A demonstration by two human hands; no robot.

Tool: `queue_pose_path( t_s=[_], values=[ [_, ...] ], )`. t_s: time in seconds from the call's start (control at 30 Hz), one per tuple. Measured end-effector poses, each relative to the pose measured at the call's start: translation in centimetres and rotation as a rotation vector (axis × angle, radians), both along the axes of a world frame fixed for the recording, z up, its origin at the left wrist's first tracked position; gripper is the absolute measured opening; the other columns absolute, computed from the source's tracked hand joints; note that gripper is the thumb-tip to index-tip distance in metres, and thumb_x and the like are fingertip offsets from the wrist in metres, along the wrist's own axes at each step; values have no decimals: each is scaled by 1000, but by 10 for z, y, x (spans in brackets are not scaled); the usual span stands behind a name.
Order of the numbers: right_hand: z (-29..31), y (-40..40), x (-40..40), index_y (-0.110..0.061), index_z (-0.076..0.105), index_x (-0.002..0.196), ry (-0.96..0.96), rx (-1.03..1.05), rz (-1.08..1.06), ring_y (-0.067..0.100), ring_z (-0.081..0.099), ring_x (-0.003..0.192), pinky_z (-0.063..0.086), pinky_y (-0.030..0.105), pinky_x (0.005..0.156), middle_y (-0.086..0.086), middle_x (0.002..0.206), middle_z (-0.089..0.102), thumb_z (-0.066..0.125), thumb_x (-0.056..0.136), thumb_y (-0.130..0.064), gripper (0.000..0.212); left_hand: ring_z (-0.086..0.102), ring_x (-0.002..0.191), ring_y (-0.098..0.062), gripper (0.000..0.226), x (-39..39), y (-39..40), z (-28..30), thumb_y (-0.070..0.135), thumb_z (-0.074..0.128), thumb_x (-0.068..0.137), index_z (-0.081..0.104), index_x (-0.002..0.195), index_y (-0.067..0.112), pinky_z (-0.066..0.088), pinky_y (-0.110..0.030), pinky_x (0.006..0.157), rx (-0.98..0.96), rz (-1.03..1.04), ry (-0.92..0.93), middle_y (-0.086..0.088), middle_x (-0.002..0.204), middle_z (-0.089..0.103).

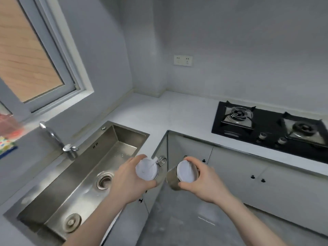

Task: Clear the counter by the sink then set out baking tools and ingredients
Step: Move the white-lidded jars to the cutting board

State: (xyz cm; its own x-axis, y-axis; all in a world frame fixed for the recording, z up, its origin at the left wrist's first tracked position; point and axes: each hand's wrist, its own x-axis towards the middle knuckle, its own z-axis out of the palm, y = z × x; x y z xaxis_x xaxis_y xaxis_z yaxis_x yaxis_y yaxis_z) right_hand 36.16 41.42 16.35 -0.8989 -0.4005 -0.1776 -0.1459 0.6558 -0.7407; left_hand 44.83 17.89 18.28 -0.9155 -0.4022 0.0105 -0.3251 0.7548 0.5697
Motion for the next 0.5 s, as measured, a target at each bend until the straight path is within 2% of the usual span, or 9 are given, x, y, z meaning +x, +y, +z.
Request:
queue_pose_path(
  t_s=[0.13,0.2,0.27,0.37,0.5],
  values=[
    [-2,81,-17,-59,41,134,-40,-23,-143,7,54,110,51,26,83,-16,122,56,76,52,-63,89,59,99,-8,69,-48,70,0,55,84,53,53,114,51,52,-30,82,11,-160,-9,29,93,53],
    [-2,116,-23,-57,43,136,-23,-17,-207,8,55,110,51,27,86,-18,123,57,76,53,-63,90,60,96,-7,64,-72,100,1,55,86,52,51,106,58,54,-30,81,44,-229,-28,33,93,53],
    [-3,154,-29,-55,44,137,-6,-23,-310,8,54,110,51,29,90,-23,122,58,76,54,-61,89,61,93,-6,60,-100,134,-2,56,86,50,52,99,59,55,-31,80,52,-332,-57,30,95,58],
    [-7,202,-36,-54,44,137,0,-15,-444,8,53,110,50,28,89,-26,118,59,77,56,-60,87,60,92,-1,67,-141,183,-5,61,83,47,57,107,50,54,-30,77,28,-462,-82,26,96,63],
    [-10,251,-49,-53,45,137,-4,10,-554,9,57,109,52,27,87,-23,115,62,78,54,-61,89,61,85,-1,65,-186,234,-8,60,81,46,55,105,53,54,-28,72,-1,-587,-106,25,91,65]
  ],
)
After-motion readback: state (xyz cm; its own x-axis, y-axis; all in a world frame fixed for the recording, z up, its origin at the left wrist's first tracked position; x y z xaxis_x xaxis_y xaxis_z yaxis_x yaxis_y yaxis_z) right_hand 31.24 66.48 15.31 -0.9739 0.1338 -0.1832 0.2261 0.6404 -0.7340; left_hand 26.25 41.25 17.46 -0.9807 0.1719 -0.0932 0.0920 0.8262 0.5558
